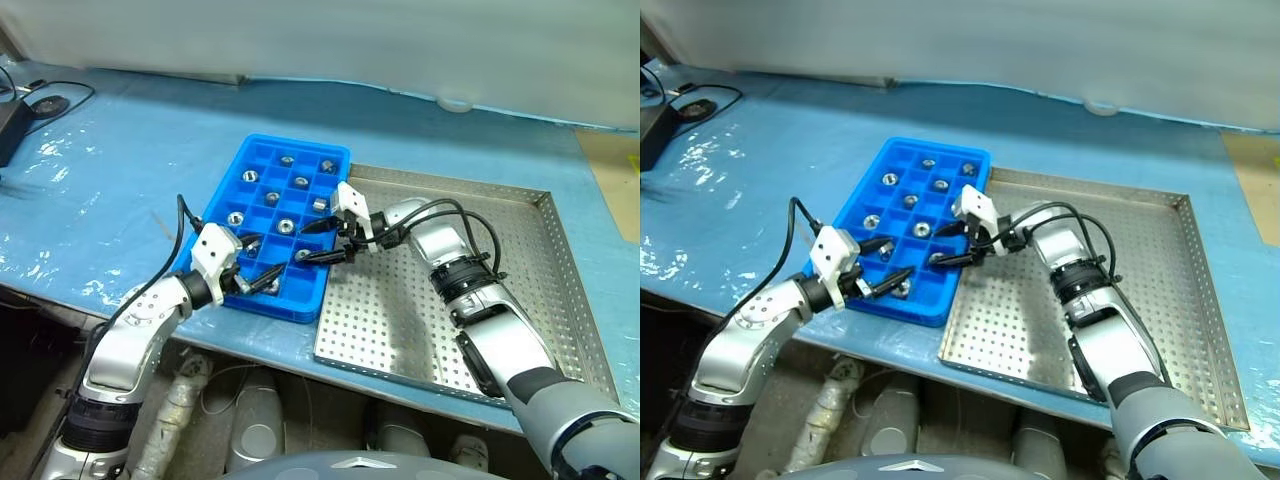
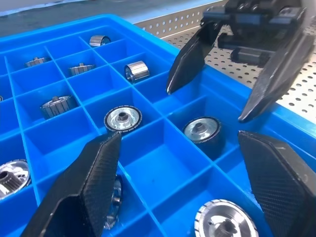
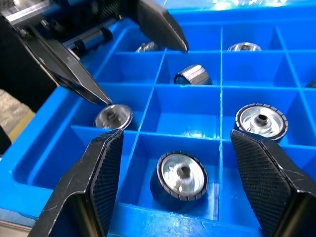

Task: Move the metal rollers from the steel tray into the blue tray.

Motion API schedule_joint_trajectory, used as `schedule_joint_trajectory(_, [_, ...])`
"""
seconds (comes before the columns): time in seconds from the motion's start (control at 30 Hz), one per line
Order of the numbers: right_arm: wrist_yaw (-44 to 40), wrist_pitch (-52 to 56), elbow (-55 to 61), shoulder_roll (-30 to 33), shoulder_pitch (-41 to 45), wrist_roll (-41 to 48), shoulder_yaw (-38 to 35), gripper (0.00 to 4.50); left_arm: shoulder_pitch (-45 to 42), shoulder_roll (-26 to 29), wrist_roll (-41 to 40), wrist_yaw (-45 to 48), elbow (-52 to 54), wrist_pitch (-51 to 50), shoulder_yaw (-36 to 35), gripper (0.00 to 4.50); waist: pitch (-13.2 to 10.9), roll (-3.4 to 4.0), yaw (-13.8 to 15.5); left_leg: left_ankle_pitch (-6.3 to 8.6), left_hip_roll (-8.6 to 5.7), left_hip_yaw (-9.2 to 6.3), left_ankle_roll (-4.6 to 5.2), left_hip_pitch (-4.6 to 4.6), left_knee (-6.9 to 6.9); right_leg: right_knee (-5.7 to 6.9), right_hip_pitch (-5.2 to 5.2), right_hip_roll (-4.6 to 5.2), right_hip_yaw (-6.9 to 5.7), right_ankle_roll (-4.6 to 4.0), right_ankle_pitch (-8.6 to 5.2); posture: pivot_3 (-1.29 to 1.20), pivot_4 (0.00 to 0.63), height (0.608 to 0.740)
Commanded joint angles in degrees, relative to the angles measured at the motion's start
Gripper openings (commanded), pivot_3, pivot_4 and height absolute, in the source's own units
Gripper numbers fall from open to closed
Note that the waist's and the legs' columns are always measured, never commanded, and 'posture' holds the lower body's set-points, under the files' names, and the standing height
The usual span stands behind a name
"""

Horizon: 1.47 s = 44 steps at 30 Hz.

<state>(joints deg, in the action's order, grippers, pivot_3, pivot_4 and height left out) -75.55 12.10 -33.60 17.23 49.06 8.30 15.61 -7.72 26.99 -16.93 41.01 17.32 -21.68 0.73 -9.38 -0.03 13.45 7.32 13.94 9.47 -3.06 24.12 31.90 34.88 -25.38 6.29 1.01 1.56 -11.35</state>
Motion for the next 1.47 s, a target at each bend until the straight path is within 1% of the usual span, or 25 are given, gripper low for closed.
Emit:
schedule_joint_trajectory(0.03, [0.88,2.78,5.6,1.98,-1.09,2.76,-3.64,3.67,-4.13,-0.51,-0.99,2.74,-2.94,2.07,1.64,3.99,0.0,0.0,-0.1,0.0,0.0,0.0,0.0,0.0,0.01,0.01,0.01,0.0,0.0,0.0,0.0,0.31,0.15,0.74])
schedule_joint_trajectory(0.13, [3.1,4.87,9.58,4.4,-3.51,3.33,-5.78,3.67,-9.03,-1.69,-1.33,5.39,-8.18,3.58,2.82,3.99,0.0,0.0,-0.51,-0.01,-0.01,0.0,-0.01,-0.02,0.12,0.1,0.02,0.0,0.03,0.0,0.01,0.2,0.15,0.74])
schedule_joint_trajectory(0.17, [3.79,5.58,10.87,4.98,-4.27,3.54,-6.38,3.67,-10.22,-2.09,-1.46,6.13,-9.58,4.02,3.01,3.99,0.0,0.0,-0.77,-0.01,-0.01,0.0,-0.01,-0.02,0.18,0.14,0.03,0.0,0.04,0.0,0.01,0.2,0.15,0.74])
schedule_joint_trajectory(0.27, [7.32,8.58,17.27,7.13,-8.44,5.28,-9.78,3.67,-14.76,-3.83,-0.89,9.26,-15.91,6.54,4.97,3.99,0.0,0.0,-2.2,-0.01,-0.03,0.01,-0.01,-0.04,0.25,0.19,0.06,0.01,0.09,0.01,0.02,0.09,0.15,0.74])
schedule_joint_trajectory(0.33, [11.15,9.66,22.1,8.02,-11.97,6.52,-13.05,3.67,-17.78,-5.42,-0.44,11.36,-20.53,8.36,6.41,3.99,0.01,0.0,-3.38,-0.03,-0.04,0.01,-0.03,-0.06,0.27,0.22,0.06,0.0,0.13,0.01,0.02,-0.01,0.15,0.74])
schedule_joint_trajectory(0.5, [18.98,11.28,32.12,9.06,-20.53,8.81,-19.25,3.67,-23.2,-8.44,1.13,15.41,-29.78,13.0,8.9,3.99,0.01,-0.01,-7.16,-0.13,-0.09,0.08,-0.2,-0.11,0.27,0.21,0.05,-0.01,0.26,0.03,0.03,-0.14,0.15,0.74])
schedule_joint_trajectory(0.67, [24.08,10.16,39.86,10.81,-28.94,9.47,-23.61,3.67,-28.52,-11.37,3.05,16.5,-39.52,18.46,9.24,3.99,0.01,-0.01,-9.9,-0.11,-0.08,0.15,-0.16,-0.22,0.24,0.18,0.04,-0.07,0.39,0.05,0.03,-0.22,0.15,0.74])
schedule_joint_trajectory(0.73, [25.19,10.11,42.12,11.35,-31.1,10.26,-24.94,3.67,-29.77,-12.46,3.16,16.58,-42.08,19.92,8.86,3.99,0.01,-0.02,-10.84,-0.02,-0.1,0.25,0.0,-0.28,0.25,0.14,0.06,-0.06,0.49,0.07,0.05,-0.23,0.15,0.74])
schedule_joint_trajectory(0.77, [25.68,10.4,43.26,11.74,-32.1,10.59,-25.42,3.69,-30.23,-12.91,3.15,16.67,-43.11,20.42,8.7,4.14,0.01,-0.02,-11.09,0.0,-0.11,0.3,0.03,-0.29,0.25,0.11,0.07,-0.05,0.51,0.08,0.05,-0.24,0.15,0.74])
schedule_joint_trajectory(0.83, [26.61,10.7,44.46,12.37,-33.45,10.83,-25.84,3.7,-30.81,-13.46,3.23,16.87,-44.6,21.27,8.46,4.48,0.01,-0.02,-11.4,0.03,-0.12,0.34,0.07,-0.31,0.26,0.08,0.08,-0.04,0.55,0.1,0.07,-0.24,0.15,0.74])
schedule_joint_trajectory(0.93, [27.04,11.11,43.9,13.04,-34.23,11.78,-26.03,4.22,-31.05,-14.17,3.6,15.4,-45.5,23.02,7.72,4.5,0.02,-0.02,-11.52,0.03,-0.1,0.39,0.09,-0.41,0.24,0.06,0.12,-0.05,0.58,0.11,0.07,-0.24,0.15,0.74])
schedule_joint_trajectory(0.97, [27.36,11.01,43.62,13.12,-34.08,11.86,-25.98,4.48,-30.99,-14.34,3.81,14.58,-45.61,23.72,7.39,4.5,0.02,-0.02,-11.52,0.04,-0.1,0.4,0.09,-0.41,0.24,0.05,0.13,-0.04,0.59,0.11,0.07,-0.22,0.15,0.74])
schedule_joint_trajectory(1.47, [28.18,7.97,39.03,12.97,-31.6,10.88,-22.82,4.48,-28.32,-14.85,3.15,13.04,-40.45,24.06,5.76,4.5,0.02,-0.03,-10.98,0.12,-0.11,0.47,0.22,-0.35,0.22,-0.12,0.16,0.02,0.56,0.1,0.07,-0.12,0.15,0.74])
